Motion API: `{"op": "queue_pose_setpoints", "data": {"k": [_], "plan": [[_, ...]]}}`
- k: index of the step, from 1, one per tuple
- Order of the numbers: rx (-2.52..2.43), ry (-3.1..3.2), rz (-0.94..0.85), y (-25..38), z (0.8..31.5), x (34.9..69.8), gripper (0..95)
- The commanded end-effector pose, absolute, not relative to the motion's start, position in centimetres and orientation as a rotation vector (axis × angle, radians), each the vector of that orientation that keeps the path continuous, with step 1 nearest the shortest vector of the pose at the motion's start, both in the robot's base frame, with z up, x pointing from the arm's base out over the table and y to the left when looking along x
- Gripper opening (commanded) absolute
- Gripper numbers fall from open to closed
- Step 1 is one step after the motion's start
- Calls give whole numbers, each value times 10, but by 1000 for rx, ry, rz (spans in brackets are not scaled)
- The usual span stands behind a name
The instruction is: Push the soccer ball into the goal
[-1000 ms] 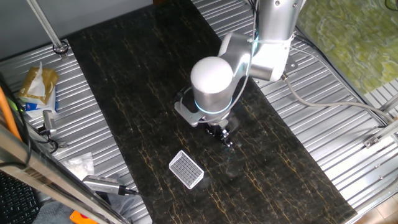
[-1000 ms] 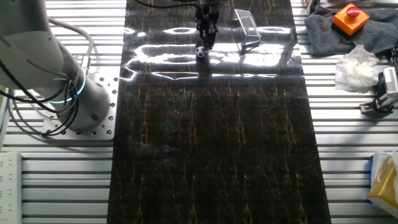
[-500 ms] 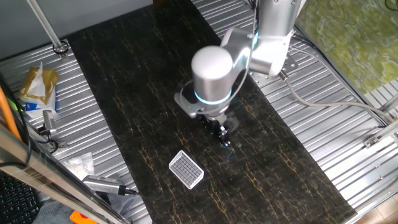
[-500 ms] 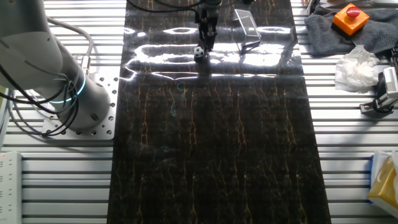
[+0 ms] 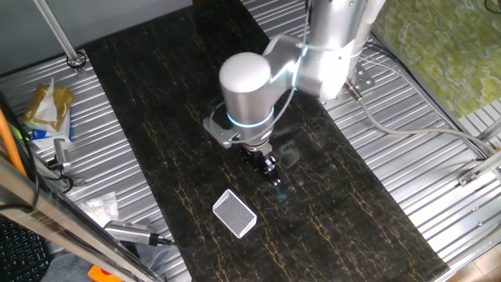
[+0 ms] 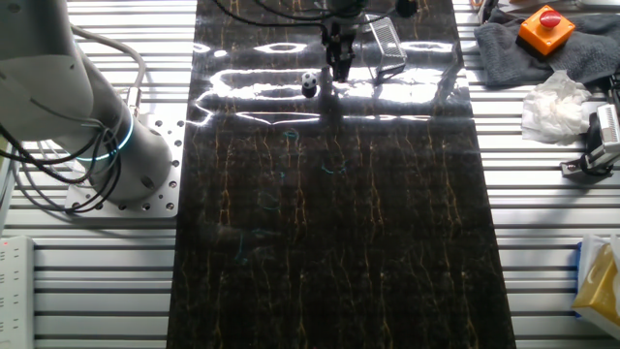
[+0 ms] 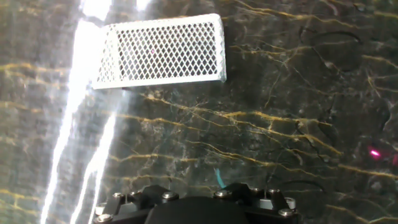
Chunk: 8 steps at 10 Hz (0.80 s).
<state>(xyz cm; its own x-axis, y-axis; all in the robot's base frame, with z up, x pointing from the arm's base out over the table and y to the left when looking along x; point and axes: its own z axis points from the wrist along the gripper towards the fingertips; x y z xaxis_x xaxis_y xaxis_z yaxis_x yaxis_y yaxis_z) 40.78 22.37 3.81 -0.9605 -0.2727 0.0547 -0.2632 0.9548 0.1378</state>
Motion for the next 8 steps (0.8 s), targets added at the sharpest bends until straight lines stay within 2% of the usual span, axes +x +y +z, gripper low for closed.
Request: {"op": "queue_pose_setpoints", "data": {"k": [1,8], "plan": [[481,-3004,-86,224,39,408,760],[678,-2962,68,223,42,405,760]]}}
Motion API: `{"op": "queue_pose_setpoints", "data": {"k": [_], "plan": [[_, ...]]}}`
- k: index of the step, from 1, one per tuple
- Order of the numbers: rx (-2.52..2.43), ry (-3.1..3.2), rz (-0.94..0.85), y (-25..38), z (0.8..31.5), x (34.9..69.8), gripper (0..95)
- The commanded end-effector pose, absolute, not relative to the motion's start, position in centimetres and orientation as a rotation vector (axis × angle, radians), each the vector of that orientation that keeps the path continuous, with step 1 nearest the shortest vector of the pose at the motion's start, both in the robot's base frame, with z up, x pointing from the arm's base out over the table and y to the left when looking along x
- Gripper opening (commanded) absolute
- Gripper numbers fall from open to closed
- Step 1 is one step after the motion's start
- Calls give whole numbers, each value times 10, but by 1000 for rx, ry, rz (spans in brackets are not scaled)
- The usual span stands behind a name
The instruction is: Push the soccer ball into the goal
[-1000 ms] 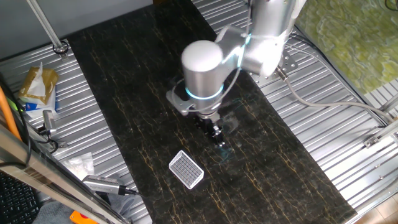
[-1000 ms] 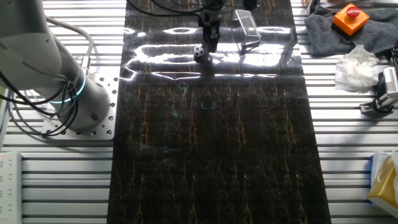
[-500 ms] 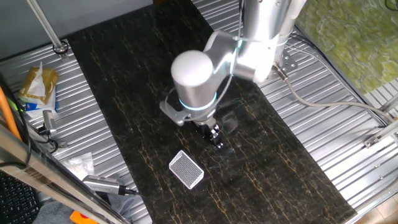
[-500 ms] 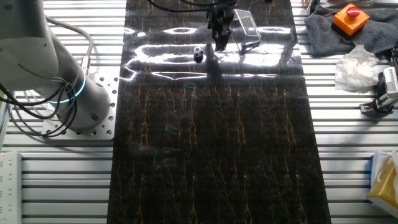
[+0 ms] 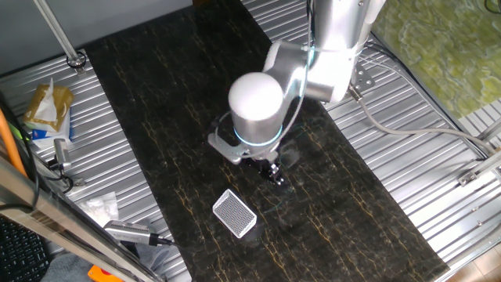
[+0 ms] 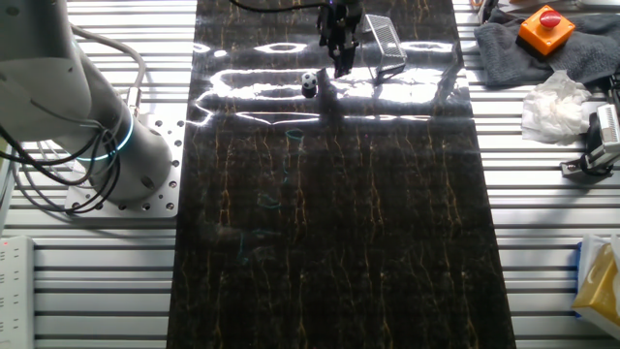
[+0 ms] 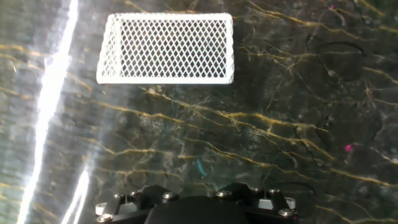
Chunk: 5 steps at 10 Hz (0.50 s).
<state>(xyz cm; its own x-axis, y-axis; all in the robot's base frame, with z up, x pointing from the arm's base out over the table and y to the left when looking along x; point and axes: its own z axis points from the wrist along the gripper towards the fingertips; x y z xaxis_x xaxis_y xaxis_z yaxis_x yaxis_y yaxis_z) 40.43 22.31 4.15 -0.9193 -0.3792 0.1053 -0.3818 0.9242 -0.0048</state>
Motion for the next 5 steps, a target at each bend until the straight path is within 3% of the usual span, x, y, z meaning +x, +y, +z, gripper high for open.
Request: {"op": "queue_pose_setpoints", "data": {"k": [1,5], "plan": [[802,-2944,101,223,41,405,760],[1239,-2859,182,224,39,408,760]]}}
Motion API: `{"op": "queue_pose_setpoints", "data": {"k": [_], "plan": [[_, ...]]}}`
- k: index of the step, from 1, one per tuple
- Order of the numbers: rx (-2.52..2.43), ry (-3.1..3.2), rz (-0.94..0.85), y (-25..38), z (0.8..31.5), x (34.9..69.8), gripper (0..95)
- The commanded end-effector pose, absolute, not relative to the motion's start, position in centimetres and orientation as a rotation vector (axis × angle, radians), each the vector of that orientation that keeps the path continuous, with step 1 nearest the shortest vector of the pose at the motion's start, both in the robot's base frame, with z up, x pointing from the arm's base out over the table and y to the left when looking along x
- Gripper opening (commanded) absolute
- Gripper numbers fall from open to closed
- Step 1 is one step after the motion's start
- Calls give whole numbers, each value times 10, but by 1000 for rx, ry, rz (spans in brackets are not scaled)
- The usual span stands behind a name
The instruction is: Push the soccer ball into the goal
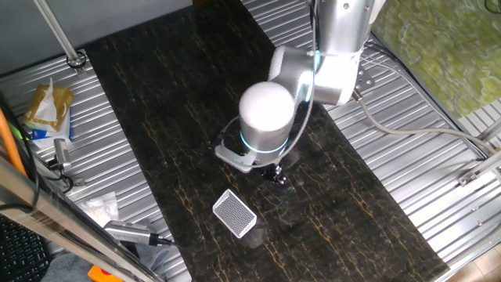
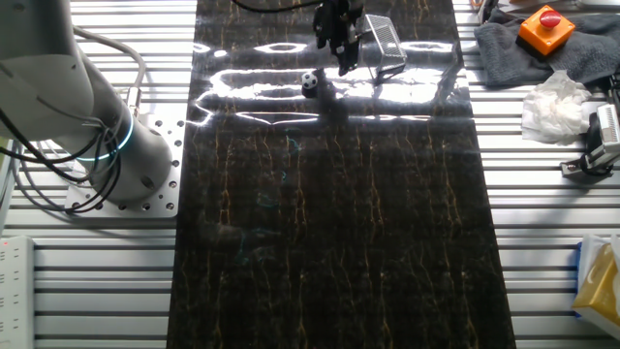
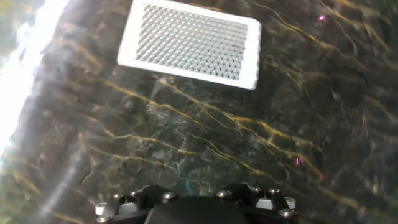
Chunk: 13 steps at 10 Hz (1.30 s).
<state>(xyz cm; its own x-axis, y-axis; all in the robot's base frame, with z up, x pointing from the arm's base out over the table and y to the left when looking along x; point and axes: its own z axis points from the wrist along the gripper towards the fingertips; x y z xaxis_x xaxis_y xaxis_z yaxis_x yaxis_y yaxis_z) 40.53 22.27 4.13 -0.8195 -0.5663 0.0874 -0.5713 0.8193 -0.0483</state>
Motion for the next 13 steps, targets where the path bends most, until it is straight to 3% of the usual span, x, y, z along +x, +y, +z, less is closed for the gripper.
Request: {"op": "queue_pose_setpoints", "data": {"k": [1,7,13], "plan": [[1374,-2826,204,224,38,410,760],[2168,-2493,285,229,32,418,760],[2553,-2214,255,235,25,428,760]]}}
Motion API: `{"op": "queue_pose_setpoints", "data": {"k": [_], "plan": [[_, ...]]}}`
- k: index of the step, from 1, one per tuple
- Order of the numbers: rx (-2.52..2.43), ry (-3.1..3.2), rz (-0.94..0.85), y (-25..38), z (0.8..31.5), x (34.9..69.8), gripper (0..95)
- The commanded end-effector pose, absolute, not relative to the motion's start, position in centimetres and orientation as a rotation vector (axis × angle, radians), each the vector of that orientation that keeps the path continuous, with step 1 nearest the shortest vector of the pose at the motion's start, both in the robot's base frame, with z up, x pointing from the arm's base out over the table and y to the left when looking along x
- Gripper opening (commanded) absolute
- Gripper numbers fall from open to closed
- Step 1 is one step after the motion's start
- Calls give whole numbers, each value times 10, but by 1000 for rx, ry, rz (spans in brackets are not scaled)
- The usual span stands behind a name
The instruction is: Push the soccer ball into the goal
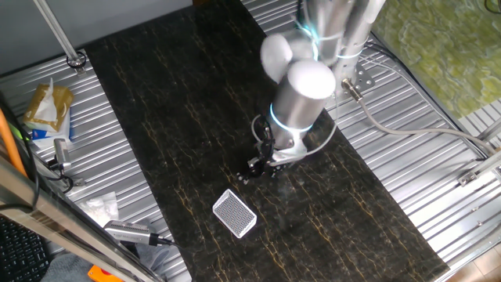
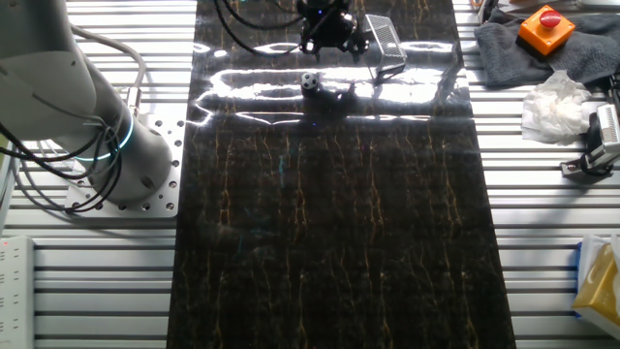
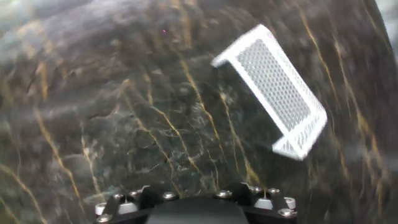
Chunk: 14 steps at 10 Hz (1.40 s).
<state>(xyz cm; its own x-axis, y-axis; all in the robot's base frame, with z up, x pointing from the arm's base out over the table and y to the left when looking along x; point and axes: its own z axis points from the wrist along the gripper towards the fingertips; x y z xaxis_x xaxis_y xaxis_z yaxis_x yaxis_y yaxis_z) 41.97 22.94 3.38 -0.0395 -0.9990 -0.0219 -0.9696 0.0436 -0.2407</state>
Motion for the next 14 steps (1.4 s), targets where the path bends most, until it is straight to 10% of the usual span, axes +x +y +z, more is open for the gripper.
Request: {"op": "queue_pose_setpoints", "data": {"k": [1,14], "plan": [[-2186,1876,-207,235,25,429,760],[-1518,2463,-147,236,27,428,760]]}}
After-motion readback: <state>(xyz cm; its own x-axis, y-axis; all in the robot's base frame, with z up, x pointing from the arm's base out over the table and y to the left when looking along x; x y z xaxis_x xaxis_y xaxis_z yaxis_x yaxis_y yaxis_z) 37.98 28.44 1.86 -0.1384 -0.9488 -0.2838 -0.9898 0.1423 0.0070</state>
